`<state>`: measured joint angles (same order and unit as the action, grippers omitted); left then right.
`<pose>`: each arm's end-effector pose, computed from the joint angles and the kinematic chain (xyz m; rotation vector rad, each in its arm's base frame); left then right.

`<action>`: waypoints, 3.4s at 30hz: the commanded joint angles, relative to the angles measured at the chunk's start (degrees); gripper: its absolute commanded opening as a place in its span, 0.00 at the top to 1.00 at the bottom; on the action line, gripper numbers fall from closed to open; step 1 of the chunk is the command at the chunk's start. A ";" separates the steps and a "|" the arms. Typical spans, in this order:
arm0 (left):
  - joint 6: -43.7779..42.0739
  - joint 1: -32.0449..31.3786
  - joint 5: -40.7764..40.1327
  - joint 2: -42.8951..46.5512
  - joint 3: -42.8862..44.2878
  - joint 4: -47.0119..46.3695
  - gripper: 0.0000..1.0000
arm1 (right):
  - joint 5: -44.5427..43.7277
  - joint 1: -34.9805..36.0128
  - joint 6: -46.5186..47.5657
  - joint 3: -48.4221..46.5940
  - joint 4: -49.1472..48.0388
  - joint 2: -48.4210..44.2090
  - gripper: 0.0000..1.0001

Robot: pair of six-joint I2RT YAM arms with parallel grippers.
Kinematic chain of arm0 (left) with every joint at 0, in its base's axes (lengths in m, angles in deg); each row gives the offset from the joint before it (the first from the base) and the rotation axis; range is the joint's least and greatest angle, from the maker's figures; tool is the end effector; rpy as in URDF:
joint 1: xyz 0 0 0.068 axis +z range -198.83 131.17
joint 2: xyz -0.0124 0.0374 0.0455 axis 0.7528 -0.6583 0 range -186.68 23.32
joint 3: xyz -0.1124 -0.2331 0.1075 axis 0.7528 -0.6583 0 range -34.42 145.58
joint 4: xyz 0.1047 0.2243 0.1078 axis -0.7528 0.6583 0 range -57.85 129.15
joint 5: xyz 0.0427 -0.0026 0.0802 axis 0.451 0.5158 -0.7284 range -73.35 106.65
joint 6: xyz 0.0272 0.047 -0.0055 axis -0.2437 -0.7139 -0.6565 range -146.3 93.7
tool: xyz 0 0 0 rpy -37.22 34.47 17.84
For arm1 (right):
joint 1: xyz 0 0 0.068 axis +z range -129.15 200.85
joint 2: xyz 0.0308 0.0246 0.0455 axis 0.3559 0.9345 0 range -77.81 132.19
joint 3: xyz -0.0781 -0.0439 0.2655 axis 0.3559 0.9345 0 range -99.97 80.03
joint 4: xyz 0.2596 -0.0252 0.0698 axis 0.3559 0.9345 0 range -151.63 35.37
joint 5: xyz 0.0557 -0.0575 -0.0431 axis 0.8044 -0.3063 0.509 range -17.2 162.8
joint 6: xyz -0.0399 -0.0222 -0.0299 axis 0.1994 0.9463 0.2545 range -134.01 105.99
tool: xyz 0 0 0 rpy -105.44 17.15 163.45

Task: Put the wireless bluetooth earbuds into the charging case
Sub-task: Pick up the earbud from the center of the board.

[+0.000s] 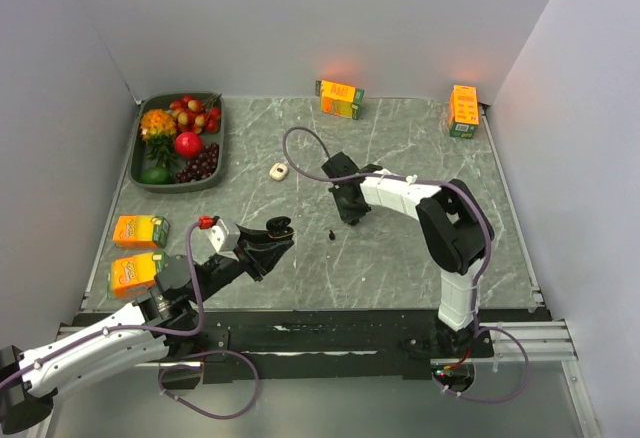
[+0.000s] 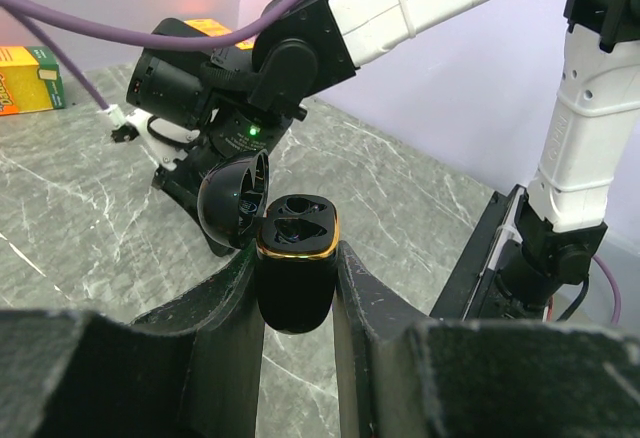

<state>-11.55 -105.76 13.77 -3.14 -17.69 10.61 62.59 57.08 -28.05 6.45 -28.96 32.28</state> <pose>0.0810 -0.1209 0.2733 0.4763 1.3585 -1.0076 0.3203 0.2267 0.1628 -0.4827 2.6956 -0.0079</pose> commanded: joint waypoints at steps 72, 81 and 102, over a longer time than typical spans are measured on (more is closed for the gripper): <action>2.04 -0.99 -1.43 2.29 2.25 1.06 0.99 | 5.29 3.85 10.00 13.28 -9.90 -12.87 0.46; 2.22 -1.08 -1.61 1.85 2.25 1.24 0.99 | 4.94 4.55 10.61 11.45 -10.34 -9.36 0.45; 2.04 -0.99 -2.22 1.23 2.52 1.85 0.99 | 4.77 4.47 10.44 9.68 -11.57 -5.41 0.58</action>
<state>-10.26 -106.46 12.09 -1.81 -17.67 13.64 67.94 61.36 -18.15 17.95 -39.34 24.69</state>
